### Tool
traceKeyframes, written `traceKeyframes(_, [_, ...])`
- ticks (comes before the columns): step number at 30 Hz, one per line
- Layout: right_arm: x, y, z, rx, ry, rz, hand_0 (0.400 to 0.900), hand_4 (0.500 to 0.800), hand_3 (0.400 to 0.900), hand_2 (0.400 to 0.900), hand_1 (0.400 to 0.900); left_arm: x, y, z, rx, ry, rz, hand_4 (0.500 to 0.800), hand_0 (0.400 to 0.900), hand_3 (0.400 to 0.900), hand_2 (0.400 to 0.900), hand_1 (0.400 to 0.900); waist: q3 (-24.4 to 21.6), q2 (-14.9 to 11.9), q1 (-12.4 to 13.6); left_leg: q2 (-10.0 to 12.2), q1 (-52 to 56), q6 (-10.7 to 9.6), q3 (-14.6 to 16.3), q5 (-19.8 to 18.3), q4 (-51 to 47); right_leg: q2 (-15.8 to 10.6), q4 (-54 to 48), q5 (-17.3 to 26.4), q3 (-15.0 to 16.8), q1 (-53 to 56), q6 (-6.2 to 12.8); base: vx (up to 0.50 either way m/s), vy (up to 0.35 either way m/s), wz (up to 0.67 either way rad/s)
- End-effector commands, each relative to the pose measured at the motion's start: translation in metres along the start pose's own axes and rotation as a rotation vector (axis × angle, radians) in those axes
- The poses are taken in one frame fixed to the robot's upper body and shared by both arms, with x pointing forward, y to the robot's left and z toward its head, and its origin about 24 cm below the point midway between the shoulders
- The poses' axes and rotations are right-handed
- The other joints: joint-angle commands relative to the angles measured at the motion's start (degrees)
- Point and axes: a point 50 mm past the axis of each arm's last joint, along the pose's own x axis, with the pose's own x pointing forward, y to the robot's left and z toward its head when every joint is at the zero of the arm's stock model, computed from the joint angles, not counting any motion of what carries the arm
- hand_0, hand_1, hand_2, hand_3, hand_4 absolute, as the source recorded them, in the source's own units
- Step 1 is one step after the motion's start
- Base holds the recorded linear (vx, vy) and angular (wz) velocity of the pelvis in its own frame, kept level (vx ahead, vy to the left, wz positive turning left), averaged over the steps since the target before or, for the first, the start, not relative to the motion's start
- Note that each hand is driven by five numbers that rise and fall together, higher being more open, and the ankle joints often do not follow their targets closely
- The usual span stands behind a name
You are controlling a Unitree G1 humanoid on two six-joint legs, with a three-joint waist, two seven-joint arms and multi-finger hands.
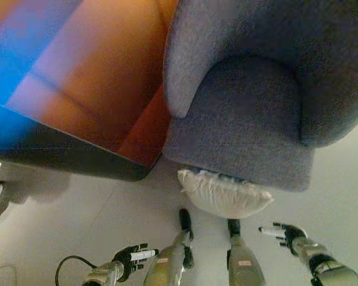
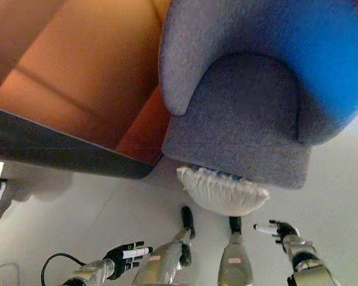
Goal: Pick up the pillow and put it on the sofa.
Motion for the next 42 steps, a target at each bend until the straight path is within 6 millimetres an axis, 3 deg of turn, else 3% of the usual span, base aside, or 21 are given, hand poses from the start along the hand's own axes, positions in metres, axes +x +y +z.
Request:
traceKeyframes(1, [-0.002,-0.018,0.014,-0.007,-0.039,-0.044,0.900,0.800,0.900,0.900,0.900,-0.007,0.023,0.018,-0.012,-0.061,0.032,0.800,0.900,0.900,0.900,0.900,2.2,-3.1,0.6,-7.4,-3.0,-1.0,-1.3,-9.7,9.2,-1.2,8.9,-4.4,-0.5,-8.5,-0.22,-0.16,-0.002,0.07])
traceKeyframes(8, [-0.010,-0.047,0.071,-0.028,-0.206,-0.091,0.900,0.800,0.900,0.900,0.900,-0.009,0.022,0.061,-0.026,-0.211,-0.008,0.800,0.900,0.900,0.900,0.900,6.0,-2.3,1.1,-8.0,-12.3,-0.9,-1.9,-10.4,16.2,-1.3,14.9,-5.0,-1.7,-17.8,-1.18,-0.12,-0.041,0.07])
traceKeyframes(16, [-0.022,-0.075,0.102,0.015,-0.281,-0.155,0.900,0.800,0.900,0.900,0.900,-0.014,0.015,0.082,-0.035,-0.316,-0.053,0.800,0.900,0.900,0.900,0.900,7.0,-0.9,1.6,-7.4,-19.6,-0.9,-1.2,-11.2,20.5,-1.7,20.2,-6.0,-2.5,-25.8,-1.47,-0.04,-0.040,0.06])
traceKeyframes(32, [-0.040,-0.133,0.094,0.135,-0.249,-0.340,0.900,0.800,0.900,0.900,0.900,-0.024,0.015,0.074,-0.060,-0.377,-0.091,0.800,0.900,0.900,0.900,0.900,7.0,1.0,3.2,-6.2,-25.3,-1.1,-0.7,-10.2,21.1,-2.6,22.8,-5.8,-3.8,-32.3,-1.40,0.00,-0.007,-0.01])
traceKeyframes(36, [-0.050,-0.145,0.109,0.137,-0.304,-0.351,0.900,0.800,0.900,0.900,0.900,-0.027,0.015,0.076,-0.066,-0.388,-0.097,0.800,0.900,0.900,0.900,0.900,7.0,0.9,3.5,-6.1,-26.4,-1.3,-1.1,-9.9,21.1,-2.5,23.0,-5.5,-3.8,-33.4,-1.25,0.01,-0.012,-0.03])
traceKeyframes(42, [-0.069,-0.155,0.151,0.131,-0.459,-0.356,0.900,0.800,0.900,0.900,0.900,-0.028,0.013,0.074,-0.097,-0.398,-0.107,0.800,0.900,0.900,0.900,0.900,7.0,1.8,4.1,-5.9,-27.7,-1.6,-1.6,-9.5,21.2,-2.8,24.3,-5.9,-3.6,-35.2,-1.31,0.02,-0.010,0.04])
